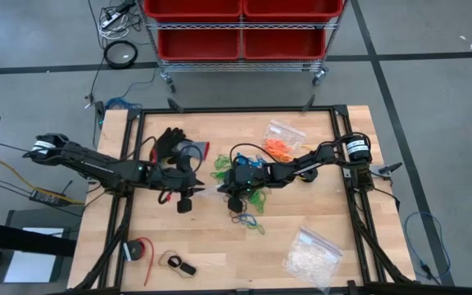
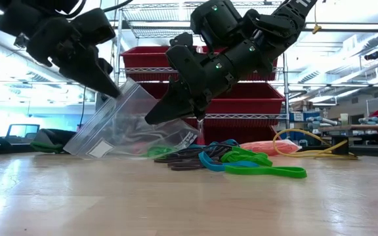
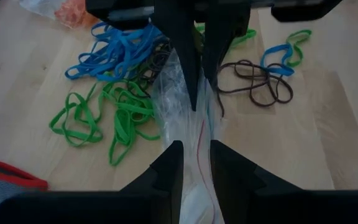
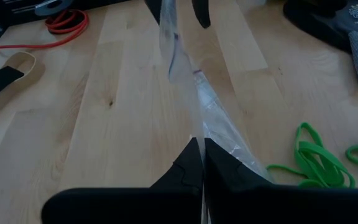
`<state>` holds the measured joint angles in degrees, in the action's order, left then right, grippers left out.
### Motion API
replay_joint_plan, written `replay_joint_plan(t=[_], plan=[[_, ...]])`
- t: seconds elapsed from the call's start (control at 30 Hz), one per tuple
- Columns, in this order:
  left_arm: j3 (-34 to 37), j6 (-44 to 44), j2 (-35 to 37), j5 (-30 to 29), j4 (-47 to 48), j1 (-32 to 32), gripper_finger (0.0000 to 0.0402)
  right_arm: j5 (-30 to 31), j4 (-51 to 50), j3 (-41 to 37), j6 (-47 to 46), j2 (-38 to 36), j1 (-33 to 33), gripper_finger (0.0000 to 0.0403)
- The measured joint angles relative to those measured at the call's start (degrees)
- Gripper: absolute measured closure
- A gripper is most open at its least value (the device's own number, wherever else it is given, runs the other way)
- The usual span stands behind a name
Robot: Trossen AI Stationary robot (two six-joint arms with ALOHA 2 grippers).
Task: Sort rubber bands
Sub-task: Open the transparent zip bag
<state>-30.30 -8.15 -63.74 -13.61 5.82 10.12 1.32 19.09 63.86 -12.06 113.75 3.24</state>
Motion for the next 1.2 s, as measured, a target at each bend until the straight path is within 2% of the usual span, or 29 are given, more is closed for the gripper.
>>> replay_joint_plan(t=[0.23, 0.77, 1.2], plan=[[0.0, 0.05, -2.66, 0.0, -1.2, 0.01, 0.0314, 0.0, 0.02, 0.0, 0.01, 0.0, 0.01, 0.0403], [0.0, 0.48, -2.79, -1.57, -1.76, -0.01, 0.0314, -0.38, 0.07, 0.0, 0.03, 0.0, 0.01, 0.0403], [0.0, 0.42, -10.79, 2.05, -8.27, -0.01, 0.0314, -0.48, 0.37, -0.02, 0.62, 0.0, -0.01, 0.0403]])
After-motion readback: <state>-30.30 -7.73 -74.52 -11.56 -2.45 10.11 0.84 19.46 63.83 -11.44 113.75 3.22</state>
